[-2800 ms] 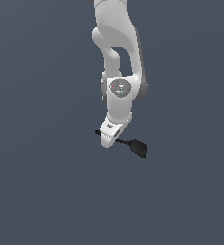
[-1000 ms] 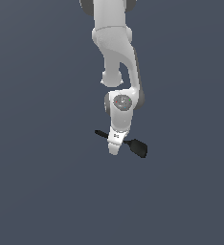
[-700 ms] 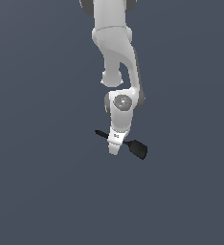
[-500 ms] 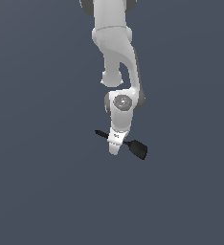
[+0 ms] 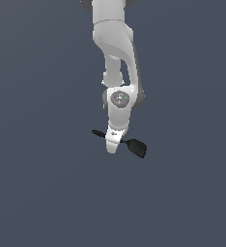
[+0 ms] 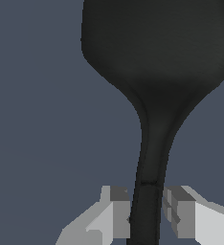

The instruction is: Pick up the object and move it to a goal position.

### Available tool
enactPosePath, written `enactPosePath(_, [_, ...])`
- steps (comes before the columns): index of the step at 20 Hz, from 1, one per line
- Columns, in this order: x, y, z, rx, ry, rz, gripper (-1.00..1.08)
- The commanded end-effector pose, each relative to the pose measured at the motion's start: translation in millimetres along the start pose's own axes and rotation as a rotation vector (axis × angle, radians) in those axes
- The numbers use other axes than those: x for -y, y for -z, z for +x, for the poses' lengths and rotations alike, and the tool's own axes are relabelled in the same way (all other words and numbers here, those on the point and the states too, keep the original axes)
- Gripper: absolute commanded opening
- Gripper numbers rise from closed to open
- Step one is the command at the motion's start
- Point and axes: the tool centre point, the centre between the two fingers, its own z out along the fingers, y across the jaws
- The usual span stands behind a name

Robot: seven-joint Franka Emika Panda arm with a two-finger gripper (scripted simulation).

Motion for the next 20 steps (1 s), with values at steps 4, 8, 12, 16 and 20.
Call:
enactPosePath(4, [-3, 30, -26, 0.000, -0.001, -0.003, -1.00])
enactPosePath(8, [-5, 56, -49, 0.000, -0.001, -0.003, -1.00])
enactPosePath(12, [-8, 78, -67, -0.001, -0.001, -0.003, -1.00])
enactPosePath(16, [-9, 91, -79, -0.001, -0.001, -0.003, -1.00])
enactPosePath(20, [-10, 96, -83, -0.001, -0.001, -0.003, -1.00])
